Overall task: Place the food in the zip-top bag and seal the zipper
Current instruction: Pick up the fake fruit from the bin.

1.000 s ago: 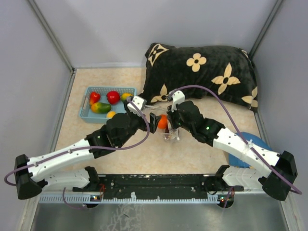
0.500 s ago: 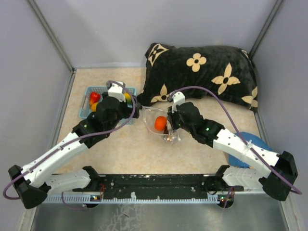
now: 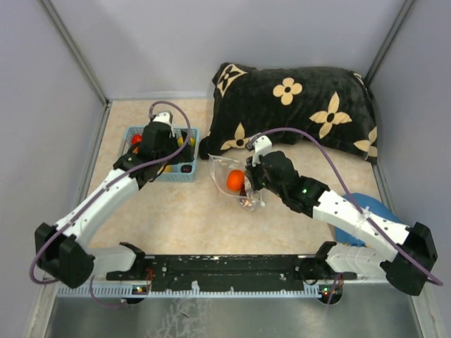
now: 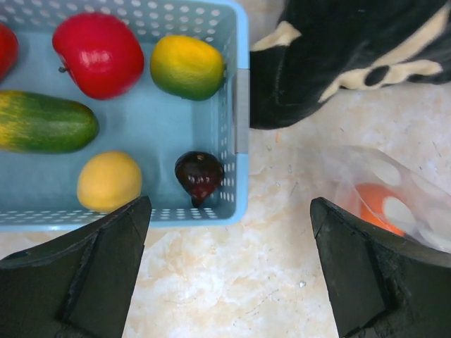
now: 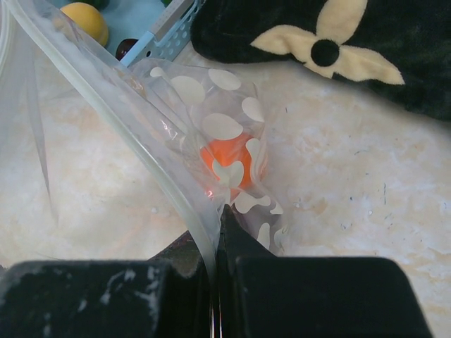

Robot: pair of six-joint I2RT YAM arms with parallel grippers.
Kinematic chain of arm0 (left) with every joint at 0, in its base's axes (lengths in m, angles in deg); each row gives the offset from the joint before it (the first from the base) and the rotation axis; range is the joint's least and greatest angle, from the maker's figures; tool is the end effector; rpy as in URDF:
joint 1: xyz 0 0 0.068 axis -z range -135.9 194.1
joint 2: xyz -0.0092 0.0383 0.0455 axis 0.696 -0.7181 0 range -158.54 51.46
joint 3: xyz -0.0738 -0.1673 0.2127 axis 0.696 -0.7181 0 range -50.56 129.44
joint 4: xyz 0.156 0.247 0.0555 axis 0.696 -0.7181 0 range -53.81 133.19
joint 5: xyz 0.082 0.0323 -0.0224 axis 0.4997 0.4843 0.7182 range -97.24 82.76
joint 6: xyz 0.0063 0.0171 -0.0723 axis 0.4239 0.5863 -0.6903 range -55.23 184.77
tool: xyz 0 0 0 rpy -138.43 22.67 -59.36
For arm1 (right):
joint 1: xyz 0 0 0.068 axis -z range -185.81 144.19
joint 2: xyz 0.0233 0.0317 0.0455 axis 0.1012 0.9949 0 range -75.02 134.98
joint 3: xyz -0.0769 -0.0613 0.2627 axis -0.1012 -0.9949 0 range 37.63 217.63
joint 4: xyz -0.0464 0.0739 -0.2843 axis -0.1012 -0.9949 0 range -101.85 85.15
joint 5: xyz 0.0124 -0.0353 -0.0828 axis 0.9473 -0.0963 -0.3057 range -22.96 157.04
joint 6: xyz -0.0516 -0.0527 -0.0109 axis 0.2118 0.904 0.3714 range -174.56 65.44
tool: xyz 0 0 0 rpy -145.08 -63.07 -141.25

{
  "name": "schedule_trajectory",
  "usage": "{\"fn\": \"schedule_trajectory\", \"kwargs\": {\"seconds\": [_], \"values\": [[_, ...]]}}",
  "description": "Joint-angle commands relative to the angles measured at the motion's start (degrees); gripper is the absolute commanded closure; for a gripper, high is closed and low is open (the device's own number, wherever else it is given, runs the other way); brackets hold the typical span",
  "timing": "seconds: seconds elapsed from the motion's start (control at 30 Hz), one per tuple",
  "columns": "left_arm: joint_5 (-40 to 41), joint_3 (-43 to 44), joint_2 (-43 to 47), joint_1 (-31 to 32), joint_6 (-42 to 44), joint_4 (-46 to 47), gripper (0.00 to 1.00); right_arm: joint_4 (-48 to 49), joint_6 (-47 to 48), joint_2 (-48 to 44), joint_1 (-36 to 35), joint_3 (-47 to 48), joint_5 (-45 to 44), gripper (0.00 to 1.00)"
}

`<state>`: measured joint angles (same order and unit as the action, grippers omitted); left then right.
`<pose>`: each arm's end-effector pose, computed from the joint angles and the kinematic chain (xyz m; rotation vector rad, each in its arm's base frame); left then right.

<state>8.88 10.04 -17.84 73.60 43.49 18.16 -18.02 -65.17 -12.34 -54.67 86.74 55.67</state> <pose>0.2909 -0.1445 0.3099 -0.0082 2.1413 -0.2163 0.2100 0.2218 0.2861 -0.5540 1.9815 0.4498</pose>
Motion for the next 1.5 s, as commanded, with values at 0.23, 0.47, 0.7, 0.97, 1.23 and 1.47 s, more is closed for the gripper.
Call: {"fn": "schedule_trajectory", "kwargs": {"seconds": [0.23, 0.47, 0.7, 0.97, 1.23, 1.47], "values": [[-14.0, 1.1, -12.7, -13.8, -12.3, 9.6, 0.01, 2.7, 1.0, -3.2, 0.2, 0.0, -0.4, 1.0], [-16.2, 1.8, -20.1, -16.2, -17.5, 15.0, 0.01, 3.2, 1.3, -2.1, 0.2, 0.0, 0.1, 1.0], [-15.4, 4.5, -27.5, -17.0, -21.7, 16.7, 0.01, 3.2, 1.5, -1.9, 0.2, -0.3, 0.0, 1.0], [-16.1, 7.0, -33.3, -17.9, -24.1, 20.7, 0.01, 2.9, 2.7, -1.3, 0.2, -0.1, -0.7, 1.0], [-16.7, 10.5, -39.9, -18.0, -24.2, 20.9, 0.06, 3.6, 3.0, 0.0, 0.4, 0.0, -0.2, 1.0], [-15.8, 8.6, -37.2, -18.0, -22.6, 21.8, 0.35, 3.7, 3.1, 0.3, 0.4, -0.1, -0.2, 1.0]]}}
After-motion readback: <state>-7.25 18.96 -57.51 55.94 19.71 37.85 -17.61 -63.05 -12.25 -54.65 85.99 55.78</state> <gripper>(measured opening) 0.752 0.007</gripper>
